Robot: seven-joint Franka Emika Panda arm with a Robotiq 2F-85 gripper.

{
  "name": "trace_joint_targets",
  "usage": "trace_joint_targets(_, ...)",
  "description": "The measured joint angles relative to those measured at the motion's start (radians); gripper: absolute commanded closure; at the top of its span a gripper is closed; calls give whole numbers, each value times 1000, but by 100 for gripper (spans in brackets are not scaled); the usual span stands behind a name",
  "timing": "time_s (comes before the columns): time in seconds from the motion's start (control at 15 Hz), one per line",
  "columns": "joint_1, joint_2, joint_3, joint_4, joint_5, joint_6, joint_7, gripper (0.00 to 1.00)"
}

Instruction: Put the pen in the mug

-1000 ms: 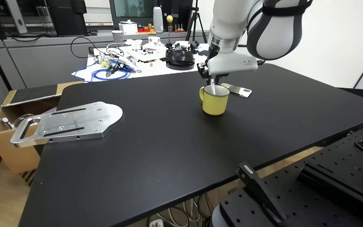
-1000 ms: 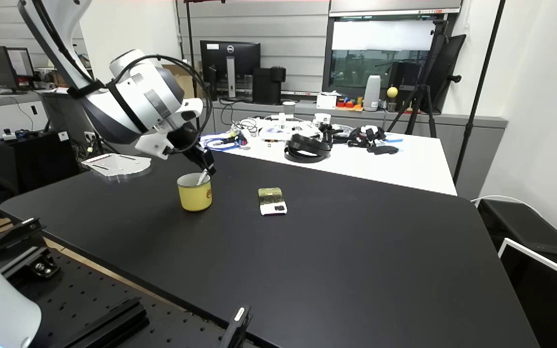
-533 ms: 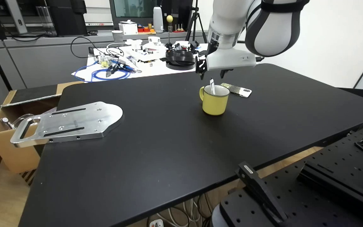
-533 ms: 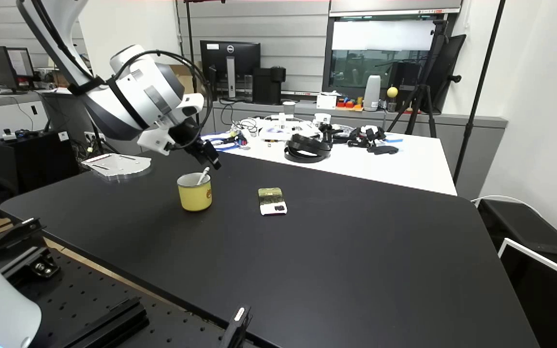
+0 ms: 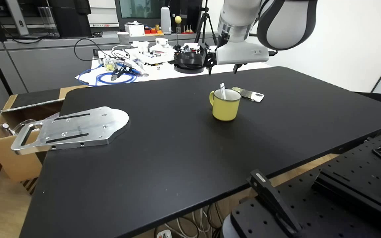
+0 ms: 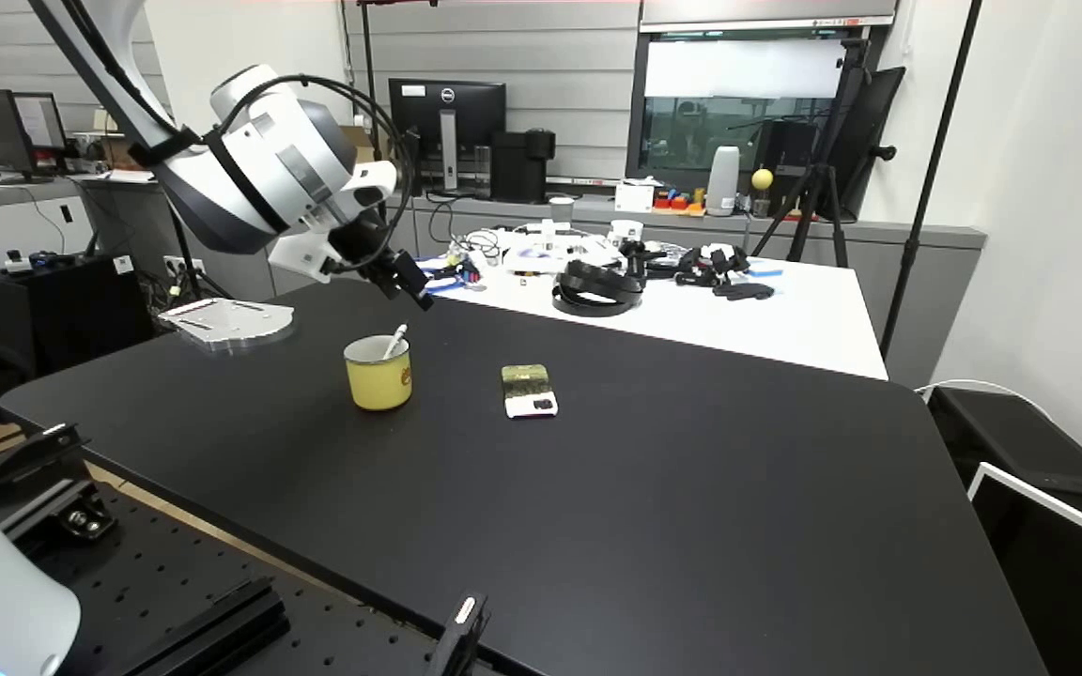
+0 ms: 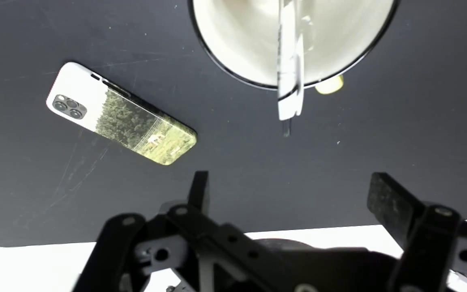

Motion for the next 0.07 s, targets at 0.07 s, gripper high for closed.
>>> trace_joint_targets(0.07,0,-1,0,-1,0,-1,-1,0)
